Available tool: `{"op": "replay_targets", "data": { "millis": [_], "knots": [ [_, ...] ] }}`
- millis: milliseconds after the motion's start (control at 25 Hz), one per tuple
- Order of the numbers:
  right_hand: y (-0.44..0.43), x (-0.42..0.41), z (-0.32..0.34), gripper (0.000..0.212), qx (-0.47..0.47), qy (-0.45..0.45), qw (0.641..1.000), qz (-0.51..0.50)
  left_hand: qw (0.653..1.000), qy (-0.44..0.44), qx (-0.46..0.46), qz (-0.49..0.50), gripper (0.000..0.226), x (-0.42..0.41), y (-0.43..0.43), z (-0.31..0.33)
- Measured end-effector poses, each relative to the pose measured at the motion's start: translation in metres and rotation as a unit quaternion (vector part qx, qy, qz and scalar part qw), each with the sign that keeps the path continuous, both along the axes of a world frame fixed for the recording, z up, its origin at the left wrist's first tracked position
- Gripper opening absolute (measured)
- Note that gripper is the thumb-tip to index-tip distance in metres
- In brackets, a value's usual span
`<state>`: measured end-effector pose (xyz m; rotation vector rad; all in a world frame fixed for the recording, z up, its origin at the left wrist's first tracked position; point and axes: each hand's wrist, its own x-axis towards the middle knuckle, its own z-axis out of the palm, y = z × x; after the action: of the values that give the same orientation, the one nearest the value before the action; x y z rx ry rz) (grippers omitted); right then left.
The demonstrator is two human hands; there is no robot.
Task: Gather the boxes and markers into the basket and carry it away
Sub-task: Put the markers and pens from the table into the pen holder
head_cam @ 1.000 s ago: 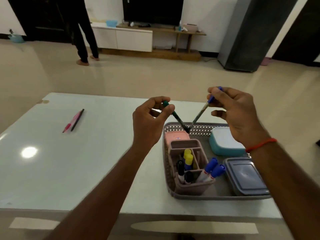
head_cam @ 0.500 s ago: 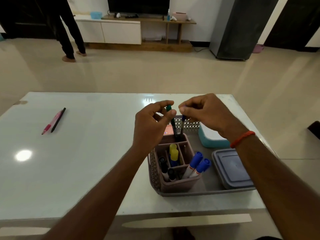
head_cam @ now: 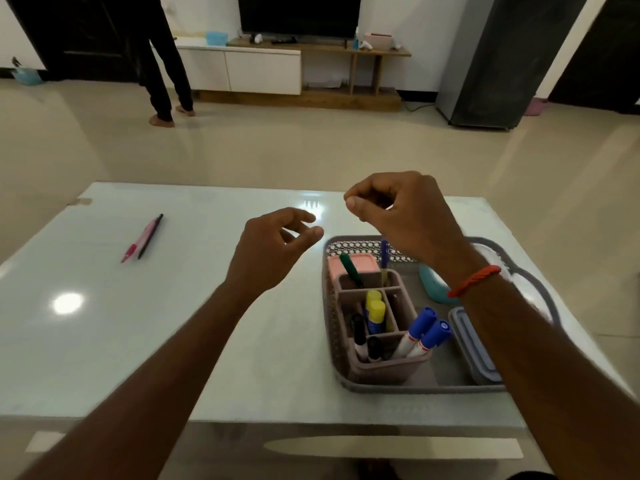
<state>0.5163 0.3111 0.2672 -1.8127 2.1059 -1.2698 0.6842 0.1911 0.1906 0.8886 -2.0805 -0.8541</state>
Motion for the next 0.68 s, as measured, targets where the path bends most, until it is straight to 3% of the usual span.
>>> {"op": "replay_targets", "data": {
  "millis": [160, 280, 360, 480, 600, 680],
  "knots": [
    [-0.033, 0.071, -0.005, 0.009, 0.020, -0.003, 0.997, 0.078, 0.995, -0.076, 0.032, 0.058, 0.013, 0.056, -0.033, -0.015],
    [-0.063, 0.128, -0.024, 0.017, 0.102, 0.026, 0.987, 0.126, 0.984, -0.151, 0.024, 0.087, 0.018, 0.101, -0.055, -0.029],
    [-0.080, 0.157, -0.045, 0.016, 0.174, 0.063, 0.973, 0.136, 0.973, -0.193, 0.018, 0.123, 0.010, 0.129, -0.070, -0.041],
    [-0.110, 0.185, -0.090, 0.015, 0.253, 0.126, 0.951, 0.122, 0.947, -0.251, 0.007, 0.200, 0.048, 0.167, -0.089, -0.061],
    [-0.144, 0.202, -0.136, 0.037, 0.298, 0.164, 0.933, 0.115, 0.939, -0.254, 0.035, 0.231, 0.055, 0.194, -0.104, -0.083],
    [-0.169, 0.213, -0.158, 0.041, 0.258, 0.210, 0.936, 0.117, 0.936, -0.257, 0.043, 0.234, 0.059, 0.205, -0.118, -0.093]
  ]
}}
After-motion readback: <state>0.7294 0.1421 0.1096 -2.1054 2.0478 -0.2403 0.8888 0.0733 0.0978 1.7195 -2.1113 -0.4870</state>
